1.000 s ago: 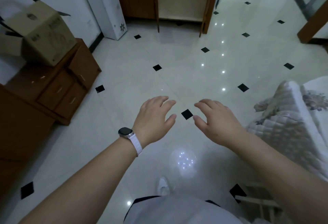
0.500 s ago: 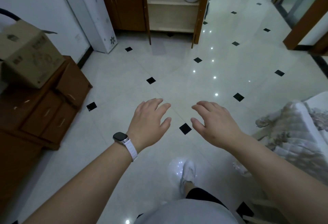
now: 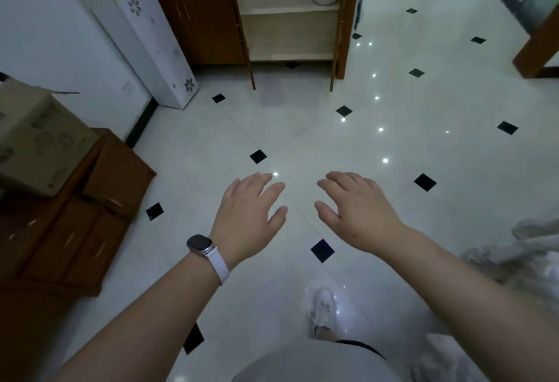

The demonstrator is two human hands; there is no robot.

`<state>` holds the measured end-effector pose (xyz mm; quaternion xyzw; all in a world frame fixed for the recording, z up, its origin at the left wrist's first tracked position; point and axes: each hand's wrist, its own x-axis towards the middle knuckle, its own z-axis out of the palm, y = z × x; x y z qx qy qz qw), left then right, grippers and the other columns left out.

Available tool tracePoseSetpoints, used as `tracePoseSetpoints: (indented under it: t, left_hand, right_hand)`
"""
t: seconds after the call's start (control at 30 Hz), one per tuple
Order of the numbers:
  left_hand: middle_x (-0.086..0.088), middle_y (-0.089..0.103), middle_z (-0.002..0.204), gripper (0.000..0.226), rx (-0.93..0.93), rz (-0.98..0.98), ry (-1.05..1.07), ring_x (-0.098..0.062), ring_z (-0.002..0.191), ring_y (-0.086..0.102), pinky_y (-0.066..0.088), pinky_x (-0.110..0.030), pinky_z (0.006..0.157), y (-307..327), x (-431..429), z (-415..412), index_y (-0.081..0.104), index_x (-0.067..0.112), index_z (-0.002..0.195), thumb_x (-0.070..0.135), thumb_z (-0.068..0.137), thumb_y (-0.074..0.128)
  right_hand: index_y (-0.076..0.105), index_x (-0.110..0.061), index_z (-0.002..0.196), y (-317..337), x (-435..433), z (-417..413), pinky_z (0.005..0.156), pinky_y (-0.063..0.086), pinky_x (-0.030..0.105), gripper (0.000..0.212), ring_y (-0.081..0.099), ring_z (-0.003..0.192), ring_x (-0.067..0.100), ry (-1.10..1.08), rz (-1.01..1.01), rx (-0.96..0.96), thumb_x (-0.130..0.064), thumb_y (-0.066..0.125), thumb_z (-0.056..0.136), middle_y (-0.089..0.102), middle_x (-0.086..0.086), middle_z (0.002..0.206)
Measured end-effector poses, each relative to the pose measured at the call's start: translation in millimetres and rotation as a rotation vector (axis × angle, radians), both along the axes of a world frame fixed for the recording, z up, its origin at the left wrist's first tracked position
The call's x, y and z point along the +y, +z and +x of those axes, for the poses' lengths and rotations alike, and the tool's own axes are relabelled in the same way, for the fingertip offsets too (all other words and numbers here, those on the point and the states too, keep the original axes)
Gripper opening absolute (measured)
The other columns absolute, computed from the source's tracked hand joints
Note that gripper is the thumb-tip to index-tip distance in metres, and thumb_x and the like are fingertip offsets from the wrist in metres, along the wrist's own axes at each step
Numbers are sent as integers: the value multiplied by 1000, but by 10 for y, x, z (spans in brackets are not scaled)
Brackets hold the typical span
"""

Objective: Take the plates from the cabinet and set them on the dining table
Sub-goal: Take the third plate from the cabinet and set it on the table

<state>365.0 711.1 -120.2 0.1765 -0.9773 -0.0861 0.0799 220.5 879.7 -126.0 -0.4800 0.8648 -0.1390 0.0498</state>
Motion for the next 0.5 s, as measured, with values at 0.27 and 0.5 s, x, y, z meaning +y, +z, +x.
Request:
tracePoseSetpoints:
  t: [0.27, 0.5]
  left_hand:
    - [-10, 58, 133, 40, 20, -62, -34, -32, 125, 51, 35, -52, 107, 223, -202, -1078, 62, 16, 126, 36, 91, 61]
    - [-12, 61, 129, 42, 52, -57, -51, -33, 120, 54, 41, -49, 102, 286, -482, -1619, 64, 14, 124, 37, 91, 55]
  right_hand:
    - [54, -17, 133, 218, -166, -1102, 104, 28, 39, 47, 42, 130, 26, -20, -26, 40, -44, 46, 97, 52, 5, 141]
    - [55, -17, 133, 250, -348, -1617, 104, 29, 39, 46, 43, 129, 25, -61, -43, 32, -45, 47, 96, 53, 4, 139]
